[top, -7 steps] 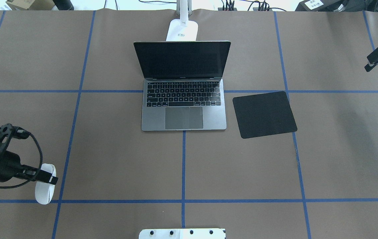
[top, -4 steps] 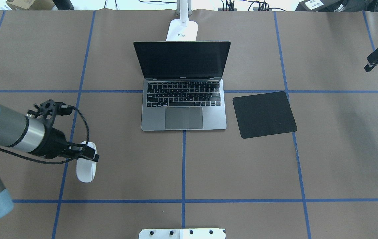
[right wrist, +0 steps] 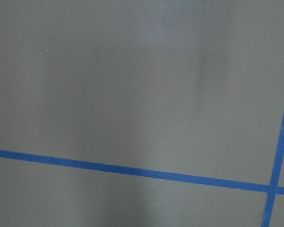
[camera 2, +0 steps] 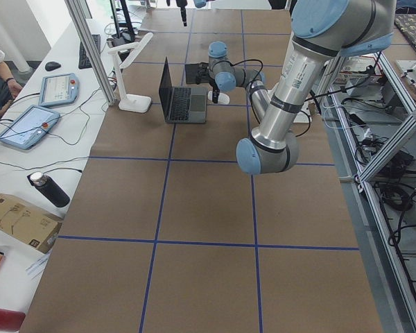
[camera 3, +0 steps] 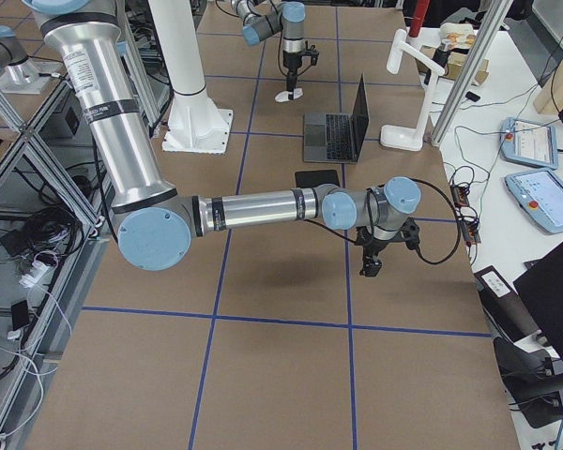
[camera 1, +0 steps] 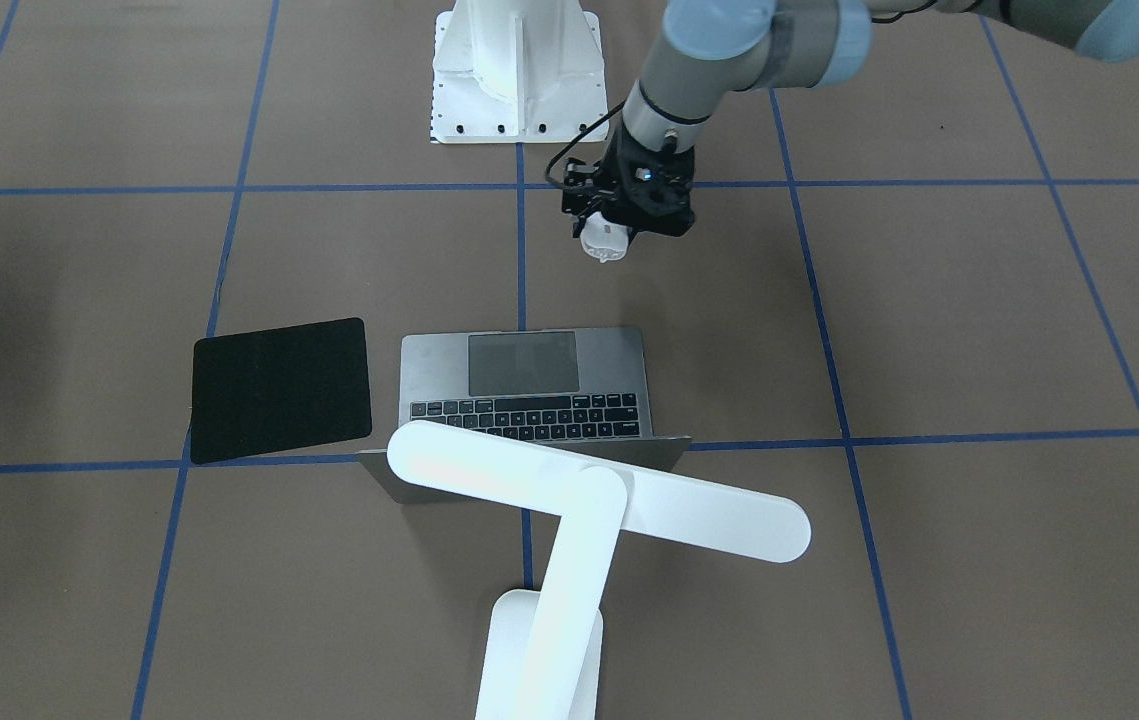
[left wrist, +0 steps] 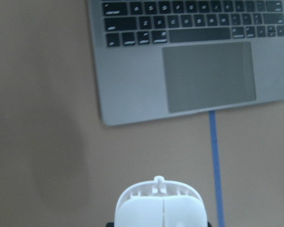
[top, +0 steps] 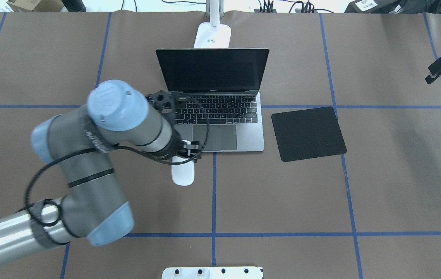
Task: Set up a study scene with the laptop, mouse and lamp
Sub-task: 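Move the held mouse past the laptop over the black mouse pad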
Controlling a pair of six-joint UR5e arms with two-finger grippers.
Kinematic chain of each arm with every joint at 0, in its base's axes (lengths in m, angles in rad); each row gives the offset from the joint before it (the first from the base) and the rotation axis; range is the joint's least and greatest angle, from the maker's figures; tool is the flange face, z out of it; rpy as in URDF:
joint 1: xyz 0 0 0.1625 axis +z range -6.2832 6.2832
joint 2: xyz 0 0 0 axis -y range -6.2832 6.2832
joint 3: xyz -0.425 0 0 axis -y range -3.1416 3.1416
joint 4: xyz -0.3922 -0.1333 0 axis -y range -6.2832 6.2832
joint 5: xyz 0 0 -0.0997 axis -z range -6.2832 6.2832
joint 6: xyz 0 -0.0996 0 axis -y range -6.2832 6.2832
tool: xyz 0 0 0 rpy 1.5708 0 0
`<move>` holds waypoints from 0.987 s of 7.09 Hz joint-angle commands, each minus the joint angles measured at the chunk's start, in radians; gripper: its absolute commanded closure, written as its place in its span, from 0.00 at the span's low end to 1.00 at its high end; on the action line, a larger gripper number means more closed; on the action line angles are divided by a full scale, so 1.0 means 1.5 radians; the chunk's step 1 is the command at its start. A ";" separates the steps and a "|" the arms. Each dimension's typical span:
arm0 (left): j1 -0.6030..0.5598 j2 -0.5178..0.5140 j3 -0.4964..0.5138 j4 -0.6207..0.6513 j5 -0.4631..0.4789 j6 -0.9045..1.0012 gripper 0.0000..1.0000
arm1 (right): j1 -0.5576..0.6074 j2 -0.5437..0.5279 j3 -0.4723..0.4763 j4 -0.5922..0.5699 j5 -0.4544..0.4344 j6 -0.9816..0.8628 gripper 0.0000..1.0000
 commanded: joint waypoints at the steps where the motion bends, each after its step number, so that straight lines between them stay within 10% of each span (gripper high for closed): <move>1: 0.012 -0.234 0.259 0.000 0.041 -0.054 0.40 | 0.000 0.000 0.001 0.000 0.000 0.001 0.02; 5: 0.063 -0.477 0.670 -0.165 0.214 -0.088 0.40 | 0.001 0.001 0.008 0.000 0.002 0.026 0.02; 7: 0.070 -0.511 0.753 -0.231 0.255 -0.086 0.40 | 0.002 0.001 0.013 0.000 0.003 0.029 0.02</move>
